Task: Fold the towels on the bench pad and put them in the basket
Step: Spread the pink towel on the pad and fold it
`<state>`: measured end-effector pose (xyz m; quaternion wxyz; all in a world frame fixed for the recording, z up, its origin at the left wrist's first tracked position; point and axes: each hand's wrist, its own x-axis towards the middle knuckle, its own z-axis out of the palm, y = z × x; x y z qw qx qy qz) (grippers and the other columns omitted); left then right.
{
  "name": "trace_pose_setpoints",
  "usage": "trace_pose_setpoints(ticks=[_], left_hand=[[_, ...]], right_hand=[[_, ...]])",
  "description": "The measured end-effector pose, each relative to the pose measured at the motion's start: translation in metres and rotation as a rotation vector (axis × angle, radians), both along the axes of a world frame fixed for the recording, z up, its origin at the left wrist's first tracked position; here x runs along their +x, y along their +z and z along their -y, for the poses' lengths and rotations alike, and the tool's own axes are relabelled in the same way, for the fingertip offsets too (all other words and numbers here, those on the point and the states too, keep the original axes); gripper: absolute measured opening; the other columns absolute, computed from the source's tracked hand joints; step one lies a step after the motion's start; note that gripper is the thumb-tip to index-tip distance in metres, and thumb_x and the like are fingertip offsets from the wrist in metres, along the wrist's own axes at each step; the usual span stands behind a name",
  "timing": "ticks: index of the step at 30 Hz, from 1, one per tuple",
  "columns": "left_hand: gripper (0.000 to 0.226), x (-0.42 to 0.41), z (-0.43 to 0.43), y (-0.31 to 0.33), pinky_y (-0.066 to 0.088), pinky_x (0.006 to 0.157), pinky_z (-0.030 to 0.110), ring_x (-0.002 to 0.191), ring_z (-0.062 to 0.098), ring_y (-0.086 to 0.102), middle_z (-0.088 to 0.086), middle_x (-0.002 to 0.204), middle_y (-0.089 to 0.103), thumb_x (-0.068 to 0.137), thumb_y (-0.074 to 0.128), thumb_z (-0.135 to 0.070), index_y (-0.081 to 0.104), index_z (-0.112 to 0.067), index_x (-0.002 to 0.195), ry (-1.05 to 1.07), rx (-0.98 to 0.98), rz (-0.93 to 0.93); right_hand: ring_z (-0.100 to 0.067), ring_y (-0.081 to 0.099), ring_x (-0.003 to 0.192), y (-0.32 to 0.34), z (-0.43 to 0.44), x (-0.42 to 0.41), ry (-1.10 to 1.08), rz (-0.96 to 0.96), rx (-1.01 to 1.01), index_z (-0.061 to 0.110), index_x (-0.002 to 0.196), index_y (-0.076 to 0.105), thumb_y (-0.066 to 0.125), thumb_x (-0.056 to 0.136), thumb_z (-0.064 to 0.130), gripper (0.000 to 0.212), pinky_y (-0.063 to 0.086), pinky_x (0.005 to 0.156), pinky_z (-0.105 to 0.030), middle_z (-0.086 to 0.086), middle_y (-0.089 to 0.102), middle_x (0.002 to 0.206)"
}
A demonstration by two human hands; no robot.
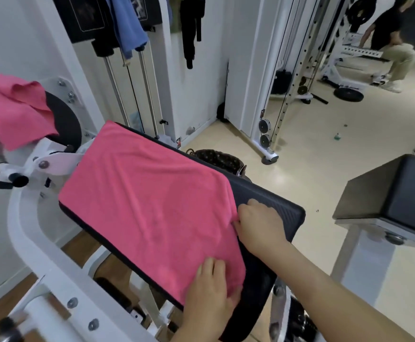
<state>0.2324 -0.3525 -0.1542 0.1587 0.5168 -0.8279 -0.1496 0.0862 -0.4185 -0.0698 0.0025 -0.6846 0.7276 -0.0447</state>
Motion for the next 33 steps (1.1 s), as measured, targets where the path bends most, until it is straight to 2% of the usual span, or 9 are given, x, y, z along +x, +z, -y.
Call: trace_pose_setpoints(ticks=[4,7,11,14,18,22,26,30,33], left_hand=[[0.027,-0.003,-0.005,0.000,0.041,0.048,0.020,0.066,0.009,0.056,-0.010,0.080,0.054,0.064,0.083,-0.033,0.060,-0.022,0.074,0.051,0.015,-0.067],[0.004,0.002,-0.003,0.006,0.043,0.071,0.018,0.078,0.003,0.057,-0.016,0.087,0.060,0.085,0.068,-0.029,0.066,-0.030,0.081,0.168,0.167,-0.244],[0.032,0.012,-0.006,0.018,0.040,0.072,0.010,0.081,0.000,0.058,-0.017,0.081,0.062,0.091,0.062,-0.020,0.055,-0.046,0.074,0.151,0.266,-0.363],[0.031,0.013,-0.015,0.020,0.037,0.072,0.009,0.082,-0.001,0.056,-0.022,0.079,0.056,0.094,0.058,-0.015,0.059,-0.042,0.078,0.114,0.207,-0.326],[0.015,0.007,-0.023,0.015,0.037,0.077,0.013,0.087,-0.005,0.051,-0.026,0.084,0.053,0.096,0.055,-0.021,0.069,-0.027,0.093,0.102,0.171,-0.263],[0.006,0.000,-0.035,0.014,0.042,0.075,0.016,0.087,-0.001,0.052,-0.022,0.086,0.054,0.090,0.064,-0.036,0.061,-0.040,0.090,0.079,0.220,-0.275],[0.031,0.003,-0.043,0.005,0.038,0.065,0.015,0.078,0.003,0.048,-0.018,0.084,0.047,0.075,0.072,-0.050,0.046,-0.034,0.078,0.064,0.241,-0.181],[0.026,0.004,-0.050,-0.004,0.038,0.069,0.016,0.078,-0.008,0.042,-0.023,0.088,0.043,0.078,0.071,-0.045,0.054,-0.029,0.089,0.045,0.250,-0.076],[0.017,0.004,-0.054,-0.009,0.041,0.070,0.019,0.076,-0.003,0.046,-0.022,0.090,0.047,0.081,0.071,-0.034,0.059,-0.026,0.091,0.067,0.195,-0.107]], right_hand=[[-0.024,0.047,0.073,0.005,0.004,-0.011,0.040,0.100,0.051,0.016,0.066,0.039,0.045,0.091,0.019,0.026,0.024,0.049,-0.030,-0.002,0.045,0.083],[-0.027,0.058,0.072,0.029,0.015,-0.032,0.009,0.295,0.142,0.012,0.067,0.053,0.048,0.083,0.014,0.017,0.042,0.057,-0.033,-0.006,0.064,0.076],[-0.016,0.070,0.063,0.060,0.029,-0.072,-0.074,0.551,0.183,0.013,0.068,0.065,0.051,0.077,0.004,0.019,0.055,0.070,-0.028,-0.003,0.071,0.060],[-0.020,0.068,0.075,0.060,0.035,-0.090,-0.076,0.501,0.140,0.022,0.077,0.062,0.056,0.077,0.007,0.016,0.056,0.075,-0.034,0.002,0.069,0.070],[-0.025,0.058,0.086,0.054,0.027,-0.093,-0.050,0.299,0.133,0.023,0.092,0.058,0.051,0.080,0.008,0.021,0.043,0.063,-0.031,0.000,0.061,0.092],[-0.027,0.055,0.081,0.048,0.017,-0.090,-0.040,0.174,0.151,0.019,0.092,0.055,0.048,0.079,0.004,0.022,0.034,0.055,-0.027,-0.003,0.058,0.093],[-0.028,0.052,0.078,0.045,0.010,-0.092,-0.084,0.122,0.098,0.016,0.091,0.062,0.046,0.076,-0.002,0.029,0.038,0.059,-0.029,-0.005,0.059,0.090],[-0.025,0.049,0.087,0.039,0.004,-0.082,0.178,0.121,-0.064,0.013,0.091,0.065,0.048,0.075,-0.007,0.031,0.041,0.062,-0.033,-0.004,0.055,0.097],[-0.023,0.055,0.095,0.034,-0.006,-0.070,0.512,0.132,-0.026,0.017,0.099,0.065,0.054,0.081,0.002,0.026,0.049,0.072,-0.039,0.001,0.056,0.105]])
